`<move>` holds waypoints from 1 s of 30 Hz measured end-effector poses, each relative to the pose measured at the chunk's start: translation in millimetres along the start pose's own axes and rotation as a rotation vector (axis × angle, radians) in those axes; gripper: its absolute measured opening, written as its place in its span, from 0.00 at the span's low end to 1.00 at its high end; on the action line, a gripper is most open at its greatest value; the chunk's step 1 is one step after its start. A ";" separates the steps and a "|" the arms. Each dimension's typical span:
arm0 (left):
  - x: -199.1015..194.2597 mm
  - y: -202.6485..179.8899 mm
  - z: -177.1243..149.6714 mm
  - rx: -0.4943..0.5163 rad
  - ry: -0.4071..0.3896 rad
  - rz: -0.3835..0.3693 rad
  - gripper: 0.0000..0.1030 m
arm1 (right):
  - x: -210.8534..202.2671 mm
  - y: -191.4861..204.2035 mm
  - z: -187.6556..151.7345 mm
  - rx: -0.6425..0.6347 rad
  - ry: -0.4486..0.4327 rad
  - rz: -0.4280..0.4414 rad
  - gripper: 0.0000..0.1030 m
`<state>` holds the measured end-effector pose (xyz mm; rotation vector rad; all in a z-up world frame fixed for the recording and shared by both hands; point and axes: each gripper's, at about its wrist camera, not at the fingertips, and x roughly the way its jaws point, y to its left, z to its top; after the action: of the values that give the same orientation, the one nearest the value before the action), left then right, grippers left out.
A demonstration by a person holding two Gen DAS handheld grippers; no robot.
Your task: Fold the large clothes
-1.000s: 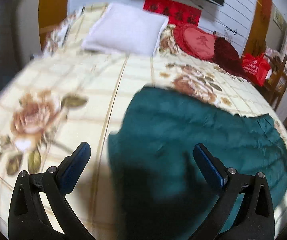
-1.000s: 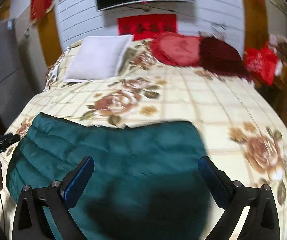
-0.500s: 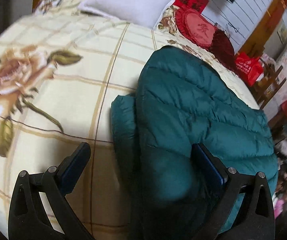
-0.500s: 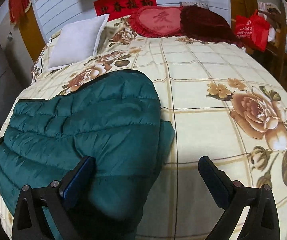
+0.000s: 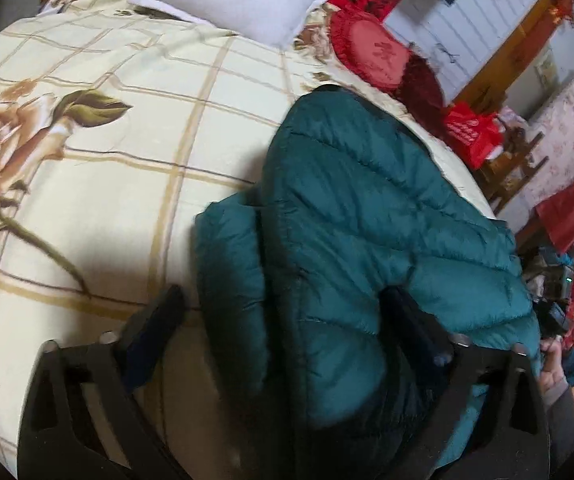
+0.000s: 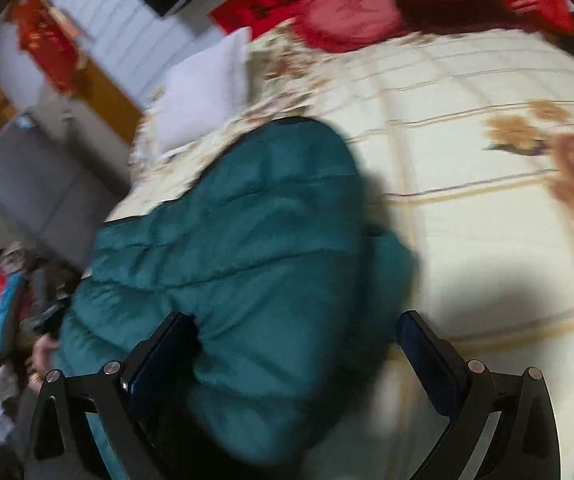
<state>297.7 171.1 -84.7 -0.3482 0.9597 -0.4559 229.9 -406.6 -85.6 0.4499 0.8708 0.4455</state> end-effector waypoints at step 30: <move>-92.9 -34.5 -101.2 -0.153 -0.115 0.126 0.69 | -45.9 13.6 -7.2 0.098 -0.021 0.024 0.62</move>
<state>159.1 181.3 -56.8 -0.4453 0.9006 -0.2456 195.6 -419.1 -53.7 0.5547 0.8700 0.4206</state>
